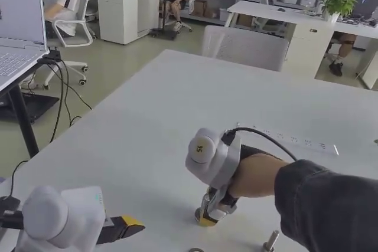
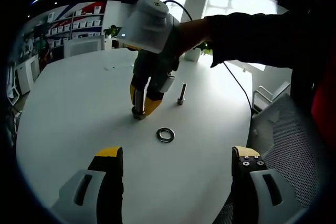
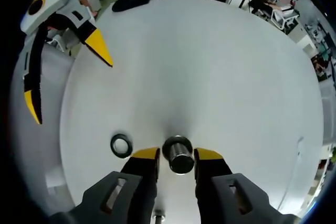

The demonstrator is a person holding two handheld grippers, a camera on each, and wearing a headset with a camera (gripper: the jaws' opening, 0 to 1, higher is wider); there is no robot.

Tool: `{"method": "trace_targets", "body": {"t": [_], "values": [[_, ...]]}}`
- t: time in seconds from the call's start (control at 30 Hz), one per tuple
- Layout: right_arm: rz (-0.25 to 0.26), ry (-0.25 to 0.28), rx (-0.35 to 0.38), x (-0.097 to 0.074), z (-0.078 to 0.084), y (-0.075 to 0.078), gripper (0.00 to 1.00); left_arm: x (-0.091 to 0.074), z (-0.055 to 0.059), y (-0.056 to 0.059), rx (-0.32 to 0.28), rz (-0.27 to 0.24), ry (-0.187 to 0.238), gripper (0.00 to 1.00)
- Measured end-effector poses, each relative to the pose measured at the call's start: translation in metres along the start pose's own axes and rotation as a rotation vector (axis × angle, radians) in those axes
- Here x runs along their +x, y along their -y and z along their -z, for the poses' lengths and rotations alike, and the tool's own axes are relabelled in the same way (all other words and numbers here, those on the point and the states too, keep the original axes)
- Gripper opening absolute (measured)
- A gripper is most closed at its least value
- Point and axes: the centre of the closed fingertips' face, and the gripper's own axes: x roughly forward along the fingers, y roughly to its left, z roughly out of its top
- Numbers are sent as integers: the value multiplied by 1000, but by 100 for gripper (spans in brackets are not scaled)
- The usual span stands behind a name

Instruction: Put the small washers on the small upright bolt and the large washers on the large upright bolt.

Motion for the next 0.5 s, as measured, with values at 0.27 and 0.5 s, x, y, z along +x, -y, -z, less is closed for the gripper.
{"method": "trace_targets", "body": {"t": [0.27, 0.5], "values": [[14, 29, 14, -11, 1, 3, 36, 1, -2, 1, 6, 2, 2, 85], [20, 40, 36, -22, 9, 2, 42, 3, -5, 2, 11, 7, 3, 85]]}}
